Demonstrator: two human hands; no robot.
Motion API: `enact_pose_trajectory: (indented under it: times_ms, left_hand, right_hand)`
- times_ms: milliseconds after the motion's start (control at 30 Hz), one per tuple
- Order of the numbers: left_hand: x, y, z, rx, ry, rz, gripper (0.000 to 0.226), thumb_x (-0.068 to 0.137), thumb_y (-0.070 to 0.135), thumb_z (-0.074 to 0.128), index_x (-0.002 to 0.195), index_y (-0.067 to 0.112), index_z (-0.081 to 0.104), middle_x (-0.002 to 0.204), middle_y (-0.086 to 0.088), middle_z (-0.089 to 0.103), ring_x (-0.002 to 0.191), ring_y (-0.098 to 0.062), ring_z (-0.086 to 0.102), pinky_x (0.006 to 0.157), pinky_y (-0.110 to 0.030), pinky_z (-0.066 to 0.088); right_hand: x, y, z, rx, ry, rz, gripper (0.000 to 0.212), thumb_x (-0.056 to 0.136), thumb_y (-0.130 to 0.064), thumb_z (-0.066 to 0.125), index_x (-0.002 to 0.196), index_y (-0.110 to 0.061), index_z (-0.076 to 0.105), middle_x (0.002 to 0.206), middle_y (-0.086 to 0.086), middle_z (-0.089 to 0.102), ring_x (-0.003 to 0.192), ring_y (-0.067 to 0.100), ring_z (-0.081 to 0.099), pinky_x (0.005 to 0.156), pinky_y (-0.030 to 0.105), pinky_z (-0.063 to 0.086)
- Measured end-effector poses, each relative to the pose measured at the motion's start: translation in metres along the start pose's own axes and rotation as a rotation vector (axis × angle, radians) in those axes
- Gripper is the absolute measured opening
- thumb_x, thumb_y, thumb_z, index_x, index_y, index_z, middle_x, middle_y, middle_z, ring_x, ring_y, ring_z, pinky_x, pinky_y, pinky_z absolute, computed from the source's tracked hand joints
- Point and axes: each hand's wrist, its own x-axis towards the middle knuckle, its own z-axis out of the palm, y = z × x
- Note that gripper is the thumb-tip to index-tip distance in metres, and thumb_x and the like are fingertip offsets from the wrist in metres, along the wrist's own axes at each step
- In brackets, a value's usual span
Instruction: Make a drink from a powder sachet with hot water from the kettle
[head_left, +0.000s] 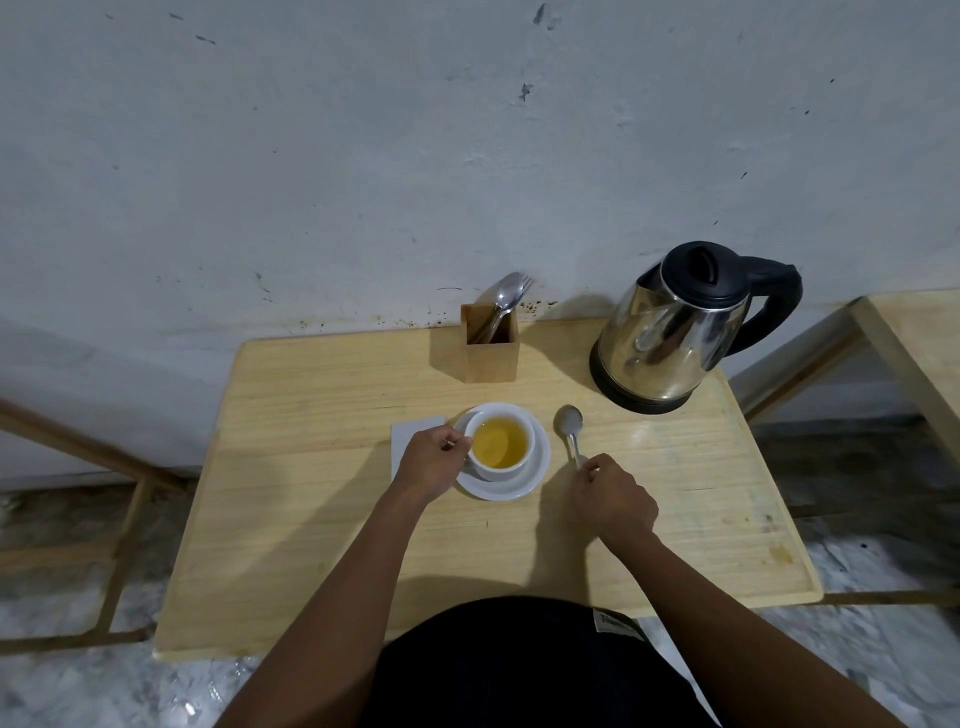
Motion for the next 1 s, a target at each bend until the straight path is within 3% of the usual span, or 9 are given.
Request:
enact_pose_trajectory:
  times_ms: [100, 300, 467, 600, 767, 1000]
  left_hand:
    - [0.000, 0.001, 0.000, 0.005, 0.005, 0.001, 0.022, 0.091, 0.029, 0.058, 0.089, 0.009, 0.068, 0.077, -0.006, 0.063, 0.080, -0.027, 0.064, 0.081, -0.047, 0.055]
    - [-0.002, 0.002, 0.000, 0.009, 0.018, 0.000, 0.024, 0.091, 0.028, 0.058, 0.092, 0.006, 0.069, 0.078, -0.008, 0.065, 0.074, -0.022, 0.060, 0.077, -0.046, 0.056]
    - [-0.003, 0.002, 0.000, 0.008, 0.021, -0.005, 0.024, 0.091, 0.029, 0.058, 0.093, 0.007, 0.069, 0.082, -0.010, 0.067, 0.072, -0.021, 0.060, 0.075, -0.044, 0.055]
    - [-0.003, 0.003, 0.001, 0.021, 0.016, -0.008, 0.023, 0.091, 0.029, 0.057, 0.093, 0.008, 0.068, 0.084, -0.009, 0.066, 0.068, -0.019, 0.057, 0.068, -0.035, 0.050]
    - [-0.005, 0.004, 0.002, 0.007, 0.041, -0.028, 0.023, 0.091, 0.031, 0.056, 0.097, 0.012, 0.067, 0.094, -0.011, 0.070, 0.072, -0.021, 0.059, 0.075, -0.040, 0.054]
    - [-0.010, 0.008, 0.002, -0.011, 0.028, -0.013, 0.026, 0.092, 0.030, 0.054, 0.111, 0.015, 0.063, 0.101, -0.006, 0.066, 0.070, -0.019, 0.056, 0.070, -0.035, 0.051]
  right_hand:
    - [0.000, -0.001, -0.003, -0.041, 0.024, -0.023, 0.021, 0.096, -0.036, 0.040, 0.104, -0.027, 0.058, 0.093, -0.001, 0.068, 0.083, 0.025, 0.064, 0.070, 0.030, 0.042]
    - [0.004, -0.002, -0.006, -0.106, 0.032, -0.028, 0.023, 0.095, -0.032, 0.042, 0.104, -0.031, 0.064, 0.089, -0.005, 0.063, 0.073, 0.020, 0.055, 0.068, 0.028, 0.040]
    - [0.006, -0.001, -0.008, -0.129, 0.029, -0.040, 0.025, 0.095, -0.035, 0.046, 0.105, -0.031, 0.068, 0.096, -0.004, 0.068, 0.085, 0.023, 0.066, 0.067, 0.027, 0.040]
    - [0.007, 0.000, -0.008, -0.123, 0.040, -0.057, 0.022, 0.096, -0.031, 0.042, 0.107, -0.028, 0.060, 0.086, -0.006, 0.059, 0.074, 0.021, 0.058, 0.068, 0.028, 0.039]
    - [0.006, 0.000, -0.009, -0.107, 0.050, -0.111, 0.027, 0.098, -0.029, 0.039, 0.114, -0.032, 0.061, 0.110, -0.004, 0.066, 0.092, 0.023, 0.066, 0.072, 0.028, 0.039]
    - [0.009, -0.005, -0.019, -0.030, 0.110, -0.193, 0.028, 0.099, -0.039, 0.040, 0.117, -0.035, 0.061, 0.115, -0.007, 0.066, 0.096, 0.021, 0.066, 0.074, 0.030, 0.044]
